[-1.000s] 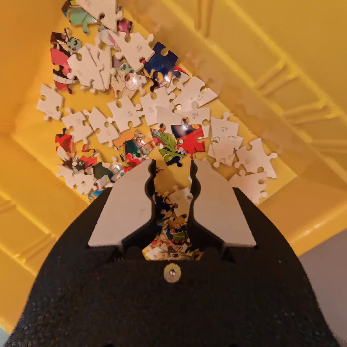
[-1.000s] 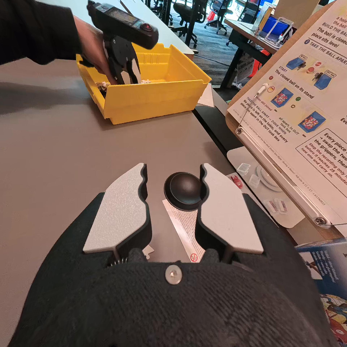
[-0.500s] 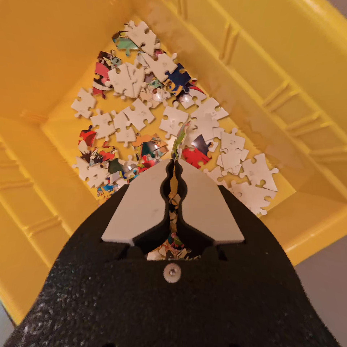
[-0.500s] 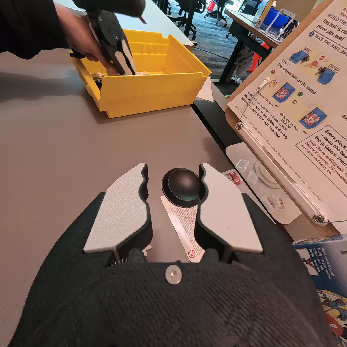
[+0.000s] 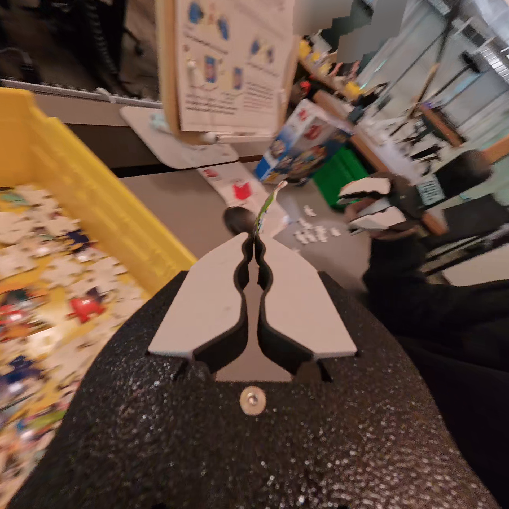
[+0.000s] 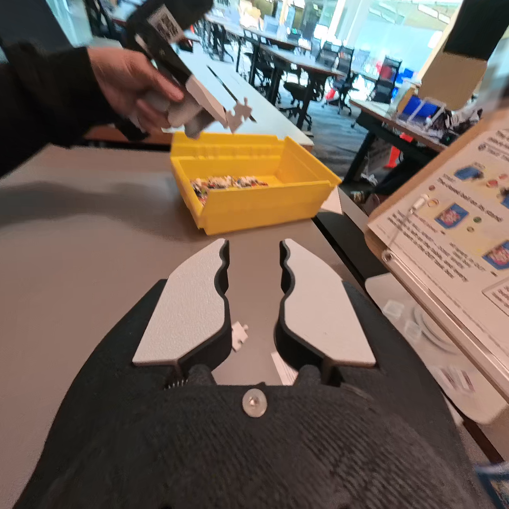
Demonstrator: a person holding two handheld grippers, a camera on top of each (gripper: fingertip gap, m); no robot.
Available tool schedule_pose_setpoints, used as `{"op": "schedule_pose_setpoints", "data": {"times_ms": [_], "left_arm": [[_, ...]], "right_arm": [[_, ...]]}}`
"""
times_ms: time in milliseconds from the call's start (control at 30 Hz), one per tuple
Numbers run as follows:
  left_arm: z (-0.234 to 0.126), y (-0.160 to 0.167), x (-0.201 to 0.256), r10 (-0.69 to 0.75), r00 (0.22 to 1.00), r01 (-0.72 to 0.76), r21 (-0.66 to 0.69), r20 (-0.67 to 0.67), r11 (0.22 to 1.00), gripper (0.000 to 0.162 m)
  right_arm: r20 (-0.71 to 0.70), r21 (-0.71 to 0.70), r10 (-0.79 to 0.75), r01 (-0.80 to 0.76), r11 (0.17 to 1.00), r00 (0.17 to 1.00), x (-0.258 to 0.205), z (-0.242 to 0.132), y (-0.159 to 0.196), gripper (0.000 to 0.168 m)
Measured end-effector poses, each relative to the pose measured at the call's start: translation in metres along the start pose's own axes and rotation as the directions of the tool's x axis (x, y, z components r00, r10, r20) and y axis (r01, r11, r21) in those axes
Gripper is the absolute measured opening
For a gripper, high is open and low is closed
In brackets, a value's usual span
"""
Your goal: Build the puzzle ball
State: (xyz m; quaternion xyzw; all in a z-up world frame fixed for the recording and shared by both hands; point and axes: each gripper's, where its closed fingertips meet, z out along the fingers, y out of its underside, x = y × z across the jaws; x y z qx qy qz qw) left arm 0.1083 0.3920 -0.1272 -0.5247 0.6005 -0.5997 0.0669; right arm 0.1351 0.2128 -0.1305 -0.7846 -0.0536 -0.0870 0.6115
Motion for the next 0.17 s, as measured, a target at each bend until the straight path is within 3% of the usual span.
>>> {"op": "schedule_pose_setpoints", "data": {"times_ms": [33,167], "left_arm": [[0.003,0.001,0.013,-0.016,0.999,0.017,0.005,-0.045,1.000,0.000],[0.020,0.014,0.061,-0.067,0.971,0.064,-0.021,-0.230,0.998,0.000]], "right_arm": [[0.011,0.032,-0.001,0.001,0.999,1.000,-0.005,0.001,-0.008,0.034],[0.012,0.118,-0.028,0.027,0.993,1.000,-0.017,0.002,-0.030,0.030]]}}
